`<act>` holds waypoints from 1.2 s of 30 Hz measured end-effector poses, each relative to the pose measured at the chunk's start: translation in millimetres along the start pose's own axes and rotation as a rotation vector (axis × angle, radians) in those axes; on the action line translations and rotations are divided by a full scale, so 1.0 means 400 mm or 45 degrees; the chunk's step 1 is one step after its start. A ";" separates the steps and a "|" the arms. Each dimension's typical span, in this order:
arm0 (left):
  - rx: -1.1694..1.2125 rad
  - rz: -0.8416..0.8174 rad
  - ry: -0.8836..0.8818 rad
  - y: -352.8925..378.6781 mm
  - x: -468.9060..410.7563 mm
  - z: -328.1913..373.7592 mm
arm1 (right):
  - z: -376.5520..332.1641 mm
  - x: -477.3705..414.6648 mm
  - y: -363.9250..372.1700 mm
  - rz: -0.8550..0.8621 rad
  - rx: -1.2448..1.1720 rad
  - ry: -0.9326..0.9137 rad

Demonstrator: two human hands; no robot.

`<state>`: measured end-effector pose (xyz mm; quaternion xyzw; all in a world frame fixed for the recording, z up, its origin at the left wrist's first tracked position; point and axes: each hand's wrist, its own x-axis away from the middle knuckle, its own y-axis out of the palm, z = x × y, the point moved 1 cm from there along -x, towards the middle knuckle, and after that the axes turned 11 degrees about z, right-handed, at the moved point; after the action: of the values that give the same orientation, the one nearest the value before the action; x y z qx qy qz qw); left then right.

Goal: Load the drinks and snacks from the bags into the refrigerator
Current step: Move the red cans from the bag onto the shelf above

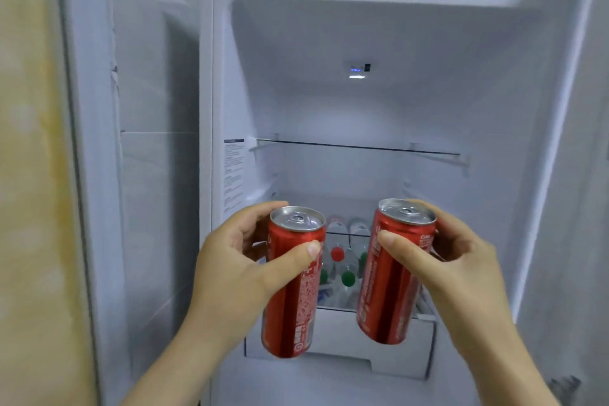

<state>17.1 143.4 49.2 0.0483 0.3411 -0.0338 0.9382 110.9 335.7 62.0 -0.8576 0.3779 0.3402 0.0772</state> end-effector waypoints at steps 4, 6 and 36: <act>-0.037 0.062 0.008 0.061 -0.072 -0.057 | 0.087 -0.085 0.030 0.056 -0.006 0.040; -0.028 0.090 -0.002 0.087 -0.096 -0.084 | 0.125 -0.115 0.040 0.080 -0.022 0.040; 0.026 0.022 -0.024 0.323 -0.434 -0.334 | 0.364 -0.414 0.168 0.221 0.275 -0.026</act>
<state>-188.2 292.3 67.6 0.0605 0.3316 -0.0295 0.9410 -92.4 443.7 66.6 -0.8048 0.4843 0.3119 0.1432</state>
